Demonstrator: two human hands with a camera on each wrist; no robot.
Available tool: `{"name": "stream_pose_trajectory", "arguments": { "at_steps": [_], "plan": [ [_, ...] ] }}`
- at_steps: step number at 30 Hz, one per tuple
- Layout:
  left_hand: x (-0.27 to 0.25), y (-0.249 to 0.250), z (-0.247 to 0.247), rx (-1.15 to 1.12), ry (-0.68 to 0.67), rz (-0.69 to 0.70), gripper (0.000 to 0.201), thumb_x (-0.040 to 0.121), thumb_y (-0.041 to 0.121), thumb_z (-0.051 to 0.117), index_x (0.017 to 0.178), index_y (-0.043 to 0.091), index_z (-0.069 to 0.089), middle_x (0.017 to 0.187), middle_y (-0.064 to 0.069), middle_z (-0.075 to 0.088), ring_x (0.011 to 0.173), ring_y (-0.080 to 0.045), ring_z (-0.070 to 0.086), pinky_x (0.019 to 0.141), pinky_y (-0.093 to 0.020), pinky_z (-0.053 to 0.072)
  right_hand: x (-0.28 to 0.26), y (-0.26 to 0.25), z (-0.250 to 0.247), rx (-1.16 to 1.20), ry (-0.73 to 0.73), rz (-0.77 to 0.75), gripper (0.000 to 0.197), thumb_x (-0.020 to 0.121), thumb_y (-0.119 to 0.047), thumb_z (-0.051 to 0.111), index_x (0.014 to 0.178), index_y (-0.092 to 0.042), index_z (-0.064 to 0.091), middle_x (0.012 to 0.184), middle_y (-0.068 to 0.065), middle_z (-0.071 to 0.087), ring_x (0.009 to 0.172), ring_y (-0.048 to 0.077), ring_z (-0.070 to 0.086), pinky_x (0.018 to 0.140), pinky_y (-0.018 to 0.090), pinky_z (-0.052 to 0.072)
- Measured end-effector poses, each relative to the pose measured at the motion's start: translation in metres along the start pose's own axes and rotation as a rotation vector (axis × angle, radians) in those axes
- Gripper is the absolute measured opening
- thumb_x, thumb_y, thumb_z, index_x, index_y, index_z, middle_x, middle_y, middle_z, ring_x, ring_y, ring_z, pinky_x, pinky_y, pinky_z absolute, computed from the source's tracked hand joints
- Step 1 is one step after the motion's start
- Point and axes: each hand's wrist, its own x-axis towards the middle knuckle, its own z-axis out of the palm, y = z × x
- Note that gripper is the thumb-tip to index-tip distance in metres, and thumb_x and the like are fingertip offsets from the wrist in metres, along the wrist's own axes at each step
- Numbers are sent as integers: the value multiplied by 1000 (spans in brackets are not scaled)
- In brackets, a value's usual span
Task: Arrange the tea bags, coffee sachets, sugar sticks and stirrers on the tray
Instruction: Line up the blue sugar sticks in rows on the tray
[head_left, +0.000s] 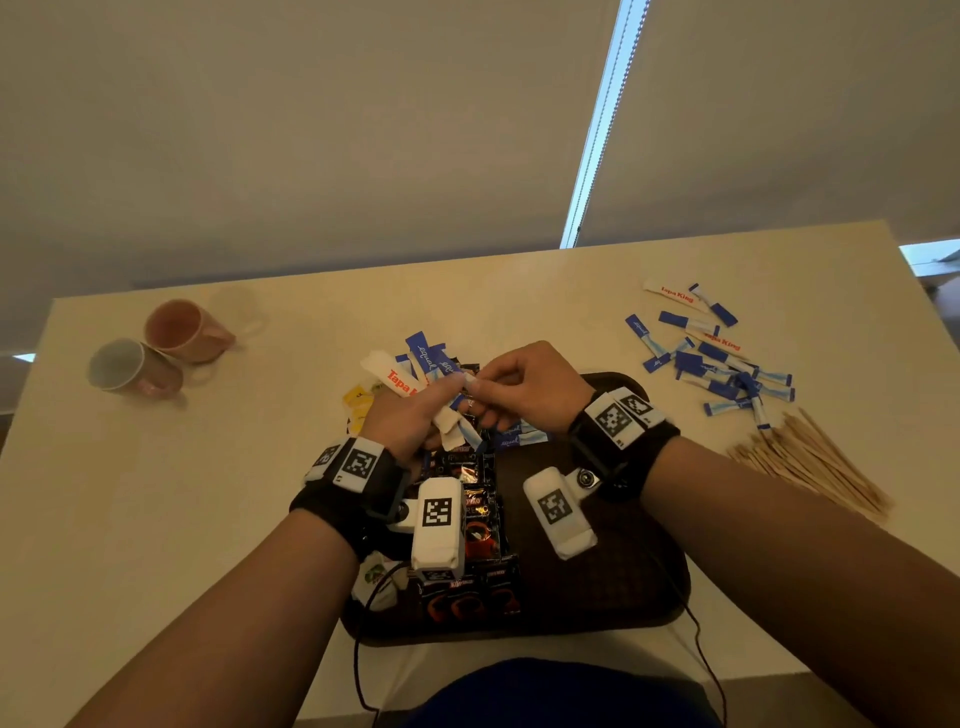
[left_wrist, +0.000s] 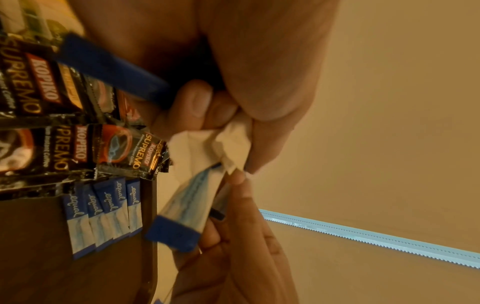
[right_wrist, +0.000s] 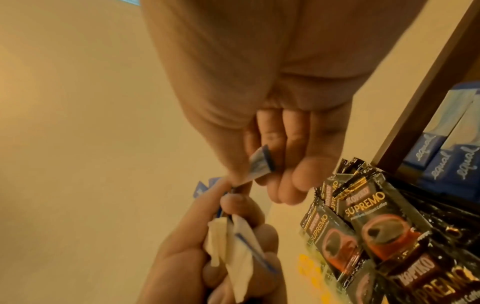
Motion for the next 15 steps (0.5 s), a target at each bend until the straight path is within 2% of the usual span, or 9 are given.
{"name": "stream_pose_trajectory", "arguments": {
  "at_steps": [3, 7, 8, 10, 11, 13, 15],
  "plan": [
    [-1, 1, 5, -37, 15, -5, 19, 92, 20, 70, 77, 14, 61, 55, -4, 53, 34, -10, 34, 36, -18, 28, -2, 3, 0, 6, 72, -10, 24, 94, -22, 66, 100, 0, 72, 81, 15, 74, 64, 19, 69, 61, 31, 58],
    [-1, 0, 4, -7, 5, 11, 22, 93, 25, 70, 77, 14, 60, 51, -1, 52, 35, -11, 35, 37, -19, 29, -4, 4, -1, 78, 176, -29, 20, 92, -19, 69, 100, -1, 69, 80, 12, 75, 67, 22, 71, 65, 35, 59],
    [-2, -1, 5, 2, 1, 20, 20, 93, 25, 70, 78, 14, 61, 54, -2, 57, 35, -11, 37, 37, -19, 29, -3, 3, -1, 66, 223, -58, 17, 90, -19, 70, 96, -3, 71, 81, 11, 75, 70, 22, 71, 67, 35, 59],
    [-4, 0, 6, 19, -10, 44, 12, 92, 20, 71, 84, 14, 64, 62, -5, 66, 36, -9, 45, 36, -19, 32, 1, -1, -2, 60, 293, -105, 9, 88, -16, 74, 90, -7, 73, 81, 7, 74, 72, 13, 69, 69, 26, 59],
    [-5, 0, 8, 34, -22, 54, 8, 92, 17, 71, 87, 14, 65, 65, -4, 68, 39, -8, 52, 36, -19, 35, 2, -4, -2, 83, 290, -111, 8, 86, -15, 75, 89, -8, 73, 82, 7, 74, 72, 10, 69, 69, 24, 58],
    [-6, -1, 9, 65, -63, 88, 6, 92, 11, 70, 92, 16, 66, 67, 1, 70, 52, -9, 65, 41, -18, 43, 4, -10, -2, 131, 220, -100, 11, 85, -15, 77, 92, -6, 74, 85, 10, 75, 76, 14, 71, 71, 26, 58],
    [-5, -1, 10, 120, -94, 120, 10, 91, 7, 70, 93, 16, 67, 69, 3, 72, 62, -11, 70, 48, -20, 49, 3, -15, -2, 123, 148, -90, 15, 85, -15, 77, 97, -5, 74, 86, 11, 75, 76, 16, 72, 70, 26, 59]
  ]
}}
